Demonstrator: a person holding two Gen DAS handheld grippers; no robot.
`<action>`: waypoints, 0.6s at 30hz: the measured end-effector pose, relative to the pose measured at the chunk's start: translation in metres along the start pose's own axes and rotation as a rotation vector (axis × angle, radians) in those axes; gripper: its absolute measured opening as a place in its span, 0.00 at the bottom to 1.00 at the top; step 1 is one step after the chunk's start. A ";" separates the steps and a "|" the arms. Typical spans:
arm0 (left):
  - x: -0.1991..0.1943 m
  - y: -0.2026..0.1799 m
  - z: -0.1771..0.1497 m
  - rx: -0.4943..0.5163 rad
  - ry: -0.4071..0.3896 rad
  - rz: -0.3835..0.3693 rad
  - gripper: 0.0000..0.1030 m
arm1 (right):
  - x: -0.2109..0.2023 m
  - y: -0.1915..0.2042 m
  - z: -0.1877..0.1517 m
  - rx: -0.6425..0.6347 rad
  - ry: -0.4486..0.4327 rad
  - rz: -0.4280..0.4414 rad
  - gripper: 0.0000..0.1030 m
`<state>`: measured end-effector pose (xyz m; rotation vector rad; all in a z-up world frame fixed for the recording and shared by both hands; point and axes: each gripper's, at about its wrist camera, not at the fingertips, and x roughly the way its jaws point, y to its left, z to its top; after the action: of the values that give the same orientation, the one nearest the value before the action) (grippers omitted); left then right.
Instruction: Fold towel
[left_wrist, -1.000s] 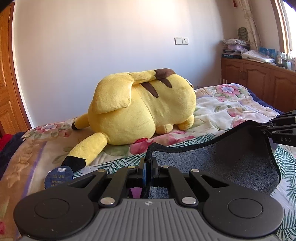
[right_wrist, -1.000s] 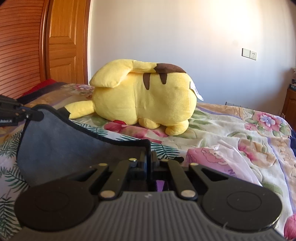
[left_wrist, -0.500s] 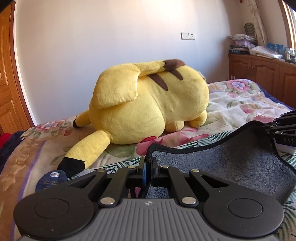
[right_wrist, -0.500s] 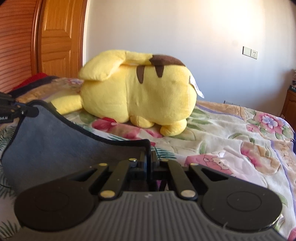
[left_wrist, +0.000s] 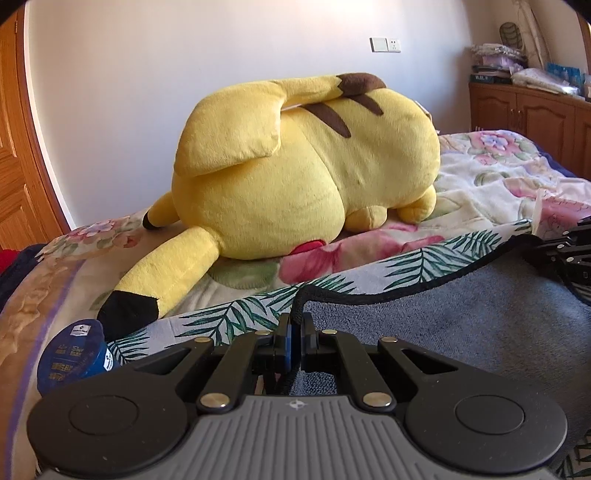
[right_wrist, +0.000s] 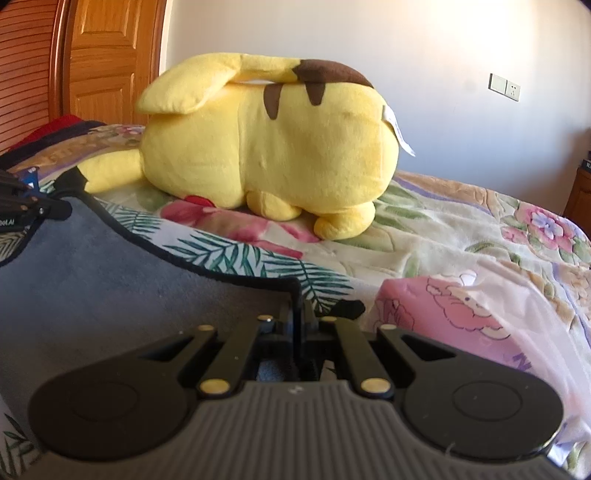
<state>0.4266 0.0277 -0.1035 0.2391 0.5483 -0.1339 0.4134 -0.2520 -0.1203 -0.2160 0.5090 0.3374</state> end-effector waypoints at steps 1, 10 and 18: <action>0.002 0.000 -0.001 0.000 0.006 0.000 0.00 | 0.001 -0.001 -0.001 0.001 0.004 0.001 0.04; -0.004 -0.004 -0.011 -0.034 0.045 -0.011 0.31 | 0.000 -0.006 -0.005 0.045 0.030 -0.008 0.50; -0.058 -0.012 -0.009 -0.071 0.063 -0.046 0.41 | -0.050 -0.010 0.000 0.129 0.043 0.032 0.50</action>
<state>0.3709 0.0221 -0.0828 0.1625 0.6206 -0.1513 0.3761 -0.2739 -0.0943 -0.0902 0.5756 0.3303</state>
